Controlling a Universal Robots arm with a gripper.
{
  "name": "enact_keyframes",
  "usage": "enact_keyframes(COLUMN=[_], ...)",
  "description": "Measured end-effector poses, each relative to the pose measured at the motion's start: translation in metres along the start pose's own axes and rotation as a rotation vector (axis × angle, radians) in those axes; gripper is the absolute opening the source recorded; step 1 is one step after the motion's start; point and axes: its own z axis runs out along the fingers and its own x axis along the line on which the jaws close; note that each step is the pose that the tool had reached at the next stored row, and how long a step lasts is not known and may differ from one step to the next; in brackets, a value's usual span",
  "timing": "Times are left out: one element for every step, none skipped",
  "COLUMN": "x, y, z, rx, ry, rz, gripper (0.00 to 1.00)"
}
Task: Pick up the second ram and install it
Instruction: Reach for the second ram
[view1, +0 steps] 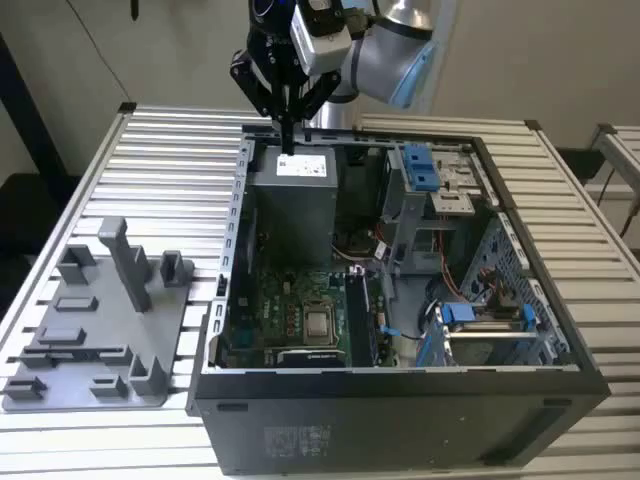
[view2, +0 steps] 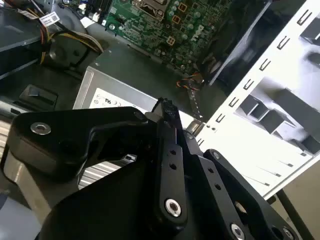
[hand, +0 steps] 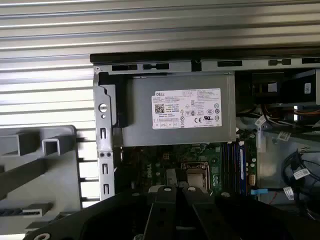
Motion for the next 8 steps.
enact_keyframes(x=[0.0000,0.0000,0.0000,0.0000,0.0000,0.0000,0.0000,0.0001], y=[0.0000,0.0000,0.0000,0.0000,0.0000,0.0000,0.0000,0.0000], z=[0.0000,0.0000,0.0000,0.0000,0.0000,0.0000,0.0000,0.0000], rx=[0.0000,0.0001,0.0002,0.0002,0.0003,0.0003,0.0003,0.0003], ry=[0.0000,0.0000,0.0000,0.0000,0.0000,0.0000,0.0000,0.0000], rz=[0.000,0.000,0.000,0.000,0.000,0.000,0.000,0.000], gripper=[0.11,0.11,0.11,0.11,0.11,0.11,0.11,0.11])
